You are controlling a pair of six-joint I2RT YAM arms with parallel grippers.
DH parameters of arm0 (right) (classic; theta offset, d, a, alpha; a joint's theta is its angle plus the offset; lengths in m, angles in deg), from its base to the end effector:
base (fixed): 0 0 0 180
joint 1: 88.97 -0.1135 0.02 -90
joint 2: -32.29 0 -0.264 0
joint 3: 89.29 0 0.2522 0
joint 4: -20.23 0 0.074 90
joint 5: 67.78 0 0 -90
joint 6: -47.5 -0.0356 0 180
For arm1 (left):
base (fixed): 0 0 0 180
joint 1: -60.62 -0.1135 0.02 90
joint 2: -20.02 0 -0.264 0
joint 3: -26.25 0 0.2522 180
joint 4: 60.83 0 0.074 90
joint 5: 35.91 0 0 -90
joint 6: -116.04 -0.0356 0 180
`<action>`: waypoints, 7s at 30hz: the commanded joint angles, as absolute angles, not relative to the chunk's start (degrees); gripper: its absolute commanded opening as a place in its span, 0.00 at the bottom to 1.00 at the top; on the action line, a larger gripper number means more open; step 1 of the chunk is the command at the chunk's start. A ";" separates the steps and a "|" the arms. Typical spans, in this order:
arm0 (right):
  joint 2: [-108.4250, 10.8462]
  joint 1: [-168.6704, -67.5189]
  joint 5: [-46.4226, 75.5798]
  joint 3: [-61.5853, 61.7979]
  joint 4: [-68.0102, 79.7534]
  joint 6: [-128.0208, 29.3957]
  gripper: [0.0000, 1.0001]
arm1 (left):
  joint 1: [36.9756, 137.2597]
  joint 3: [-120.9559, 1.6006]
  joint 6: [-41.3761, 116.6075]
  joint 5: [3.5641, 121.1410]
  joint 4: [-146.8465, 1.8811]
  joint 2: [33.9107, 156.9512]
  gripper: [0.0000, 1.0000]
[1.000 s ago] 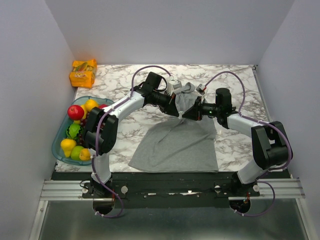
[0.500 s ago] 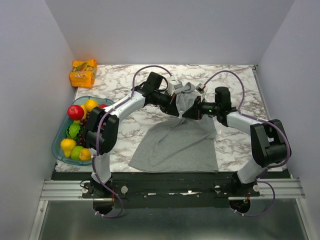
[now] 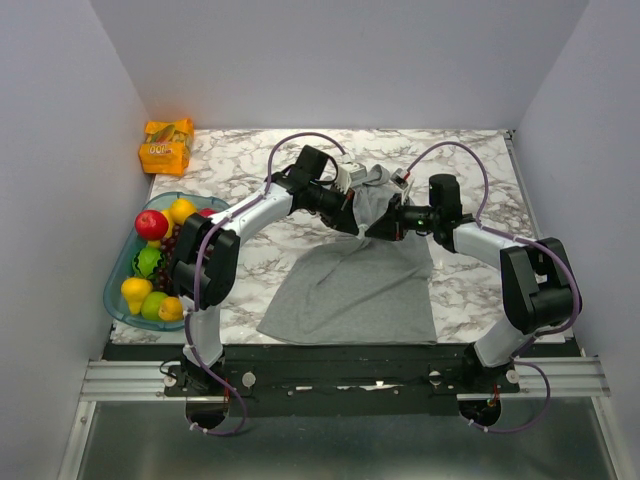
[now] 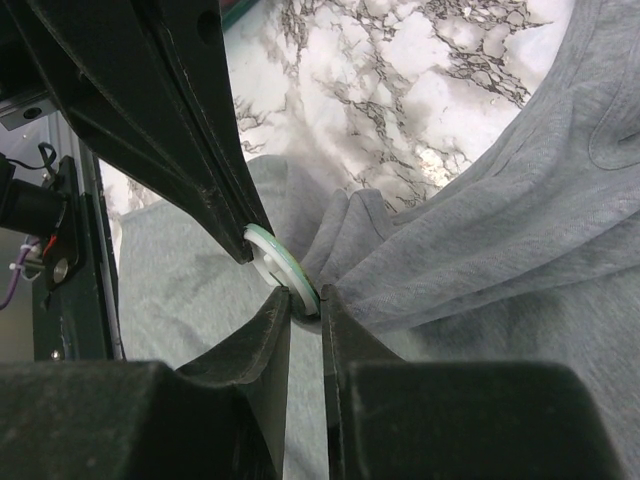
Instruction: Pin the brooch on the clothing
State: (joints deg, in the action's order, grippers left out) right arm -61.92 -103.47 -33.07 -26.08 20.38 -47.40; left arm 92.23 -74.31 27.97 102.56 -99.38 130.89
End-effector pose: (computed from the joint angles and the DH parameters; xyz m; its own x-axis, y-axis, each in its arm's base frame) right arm 0.3184 0.1126 0.1986 -0.5652 -0.0959 -0.8194 -0.7804 0.3842 0.4933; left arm 0.3492 -0.2462 0.2415 -0.6668 0.3842 -0.6385 0.7449 0.3196 -0.5856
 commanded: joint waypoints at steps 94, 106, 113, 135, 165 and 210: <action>-52.18 -101.71 -21.58 -26.66 22.55 -53.92 0.65 | 91.91 -77.69 29.99 83.81 -100.44 125.85 0.99; -56.56 -101.62 -5.47 -13.49 11.30 -59.37 0.65 | 81.89 -87.06 40.54 68.61 -95.24 140.51 0.96; -56.57 -101.62 -7.49 -12.33 9.37 -59.46 0.65 | 81.89 -104.47 39.75 64.81 -100.06 153.16 0.79; -50.94 -101.62 -7.84 -18.31 7.08 -58.41 0.65 | 82.85 -110.56 39.92 69.20 -105.44 163.20 0.64; -52.70 -101.62 -4.41 -22.00 2.60 -56.39 0.65 | 67.83 -123.03 36.84 65.87 -79.69 166.09 0.00; -42.06 -107.25 5.51 -36.33 1.90 -63.76 0.64 | 71.08 -82.34 41.68 58.13 -100.78 144.47 0.67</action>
